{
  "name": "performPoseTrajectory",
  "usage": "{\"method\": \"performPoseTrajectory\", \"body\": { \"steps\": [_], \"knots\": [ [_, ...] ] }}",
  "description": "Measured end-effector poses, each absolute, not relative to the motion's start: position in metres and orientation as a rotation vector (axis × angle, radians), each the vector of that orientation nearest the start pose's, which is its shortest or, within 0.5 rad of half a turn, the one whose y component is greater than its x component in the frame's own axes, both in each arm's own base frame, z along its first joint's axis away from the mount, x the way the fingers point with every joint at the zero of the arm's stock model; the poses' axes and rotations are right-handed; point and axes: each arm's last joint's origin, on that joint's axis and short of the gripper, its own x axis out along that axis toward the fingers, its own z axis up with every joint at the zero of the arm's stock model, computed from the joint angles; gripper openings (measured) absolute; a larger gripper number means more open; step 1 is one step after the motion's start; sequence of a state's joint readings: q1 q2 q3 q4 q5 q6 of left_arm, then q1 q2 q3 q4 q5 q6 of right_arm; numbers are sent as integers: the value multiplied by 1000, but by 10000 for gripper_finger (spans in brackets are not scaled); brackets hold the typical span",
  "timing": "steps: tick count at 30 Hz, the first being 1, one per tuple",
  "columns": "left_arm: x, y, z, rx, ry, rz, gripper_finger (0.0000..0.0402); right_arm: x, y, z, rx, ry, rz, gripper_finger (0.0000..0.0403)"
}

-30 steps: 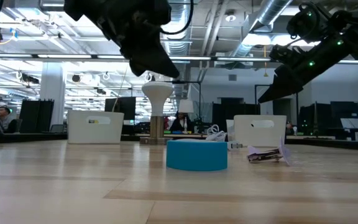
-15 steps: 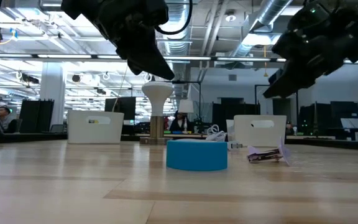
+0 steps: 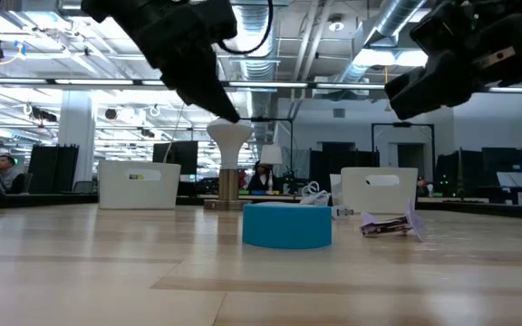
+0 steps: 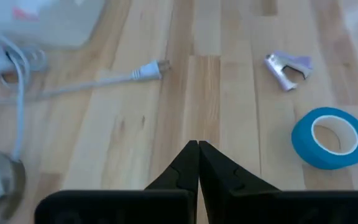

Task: Pick and place Stapler, Stapler remover, tape
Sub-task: Put the purple staple remover into the right white bin

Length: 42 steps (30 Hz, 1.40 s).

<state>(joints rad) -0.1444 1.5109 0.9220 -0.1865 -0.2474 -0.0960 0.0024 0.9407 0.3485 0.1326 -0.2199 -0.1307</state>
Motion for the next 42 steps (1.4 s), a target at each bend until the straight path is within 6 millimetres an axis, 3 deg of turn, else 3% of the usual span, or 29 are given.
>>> {"method": "performPoseTrajectory", "body": {
  "steps": [6,12,21,28,31,36,42],
  "knots": [
    [277,-31,225,99,716,170,2,193,13,173,-80,529,286,0],
    [237,-25,236,18,616,241,2,194,27,156,12,655,320,0],
    [192,-17,228,-28,543,293,2,187,47,153,102,760,234,0],
    [179,-15,222,-35,518,296,2,186,60,184,26,944,-16,0],
    [177,-14,220,-32,520,296,2,188,64,201,-31,934,-89,0],
    [175,-14,213,-22,542,296,2,195,70,214,-33,862,-20,0],
    [174,-14,211,13,553,301,2,209,77,208,-148,828,115,0]
  ]
}}
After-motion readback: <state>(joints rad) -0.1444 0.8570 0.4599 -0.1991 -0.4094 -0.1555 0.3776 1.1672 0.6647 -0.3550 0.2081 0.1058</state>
